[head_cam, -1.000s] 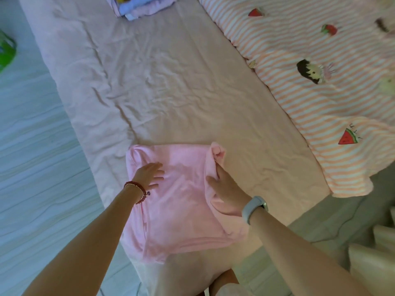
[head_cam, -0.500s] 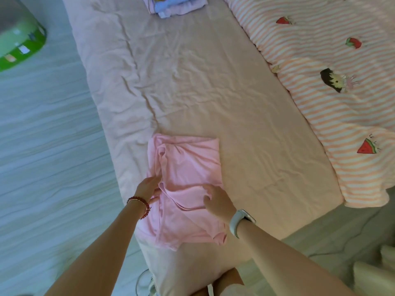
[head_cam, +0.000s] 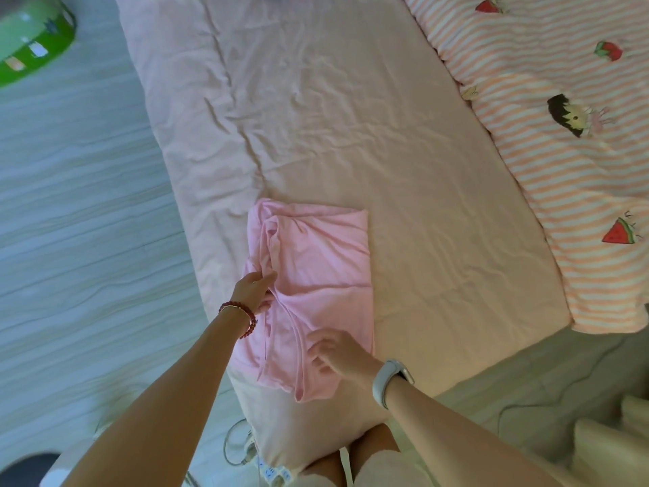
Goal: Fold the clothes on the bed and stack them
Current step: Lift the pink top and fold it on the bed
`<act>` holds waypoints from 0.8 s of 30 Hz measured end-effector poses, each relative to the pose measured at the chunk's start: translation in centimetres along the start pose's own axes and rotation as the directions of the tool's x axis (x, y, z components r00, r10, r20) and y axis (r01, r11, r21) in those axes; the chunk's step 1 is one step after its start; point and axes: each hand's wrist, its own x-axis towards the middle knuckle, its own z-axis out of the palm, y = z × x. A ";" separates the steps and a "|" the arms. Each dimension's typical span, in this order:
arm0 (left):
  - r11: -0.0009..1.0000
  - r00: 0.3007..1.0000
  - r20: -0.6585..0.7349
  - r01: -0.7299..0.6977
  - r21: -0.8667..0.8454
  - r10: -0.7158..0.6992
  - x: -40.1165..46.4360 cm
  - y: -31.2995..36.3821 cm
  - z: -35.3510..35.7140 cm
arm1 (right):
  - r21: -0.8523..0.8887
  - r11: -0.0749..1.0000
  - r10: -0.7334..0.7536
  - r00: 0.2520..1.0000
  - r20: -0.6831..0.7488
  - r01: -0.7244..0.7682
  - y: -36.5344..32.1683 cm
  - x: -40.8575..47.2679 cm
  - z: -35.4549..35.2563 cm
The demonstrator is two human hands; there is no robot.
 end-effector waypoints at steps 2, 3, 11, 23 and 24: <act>0.997 0.998 -0.020 -0.065 0.039 0.065 0.3 -0.2 0.5 | -0.032 0.998 -0.064 0.980 -0.187 0.059 -0.5 0.8 -1.4; 0.990 0.993 -0.045 -0.105 0.092 0.109 0.5 -0.2 0.9 | -0.081 0.992 -0.112 0.960 -0.256 0.094 -0.9 1.3 -2.3; 0.916 0.942 -0.193 -0.196 0.351 0.275 1.3 -1.6 2.2 | -0.755 0.655 -0.395 0.863 -0.316 0.023 -4.0 4.6 -7.6; 0.952 0.955 -0.120 -0.251 0.173 0.273 1.4 -1.7 0.9 | 0.216 0.975 0.005 0.977 -0.212 0.042 -0.3 3.5 -4.6; 0.954 0.953 -0.123 -0.255 0.158 0.275 1.3 -1.7 1.0 | 0.168 0.982 -0.035 0.950 -0.311 0.091 -0.7 3.9 -5.3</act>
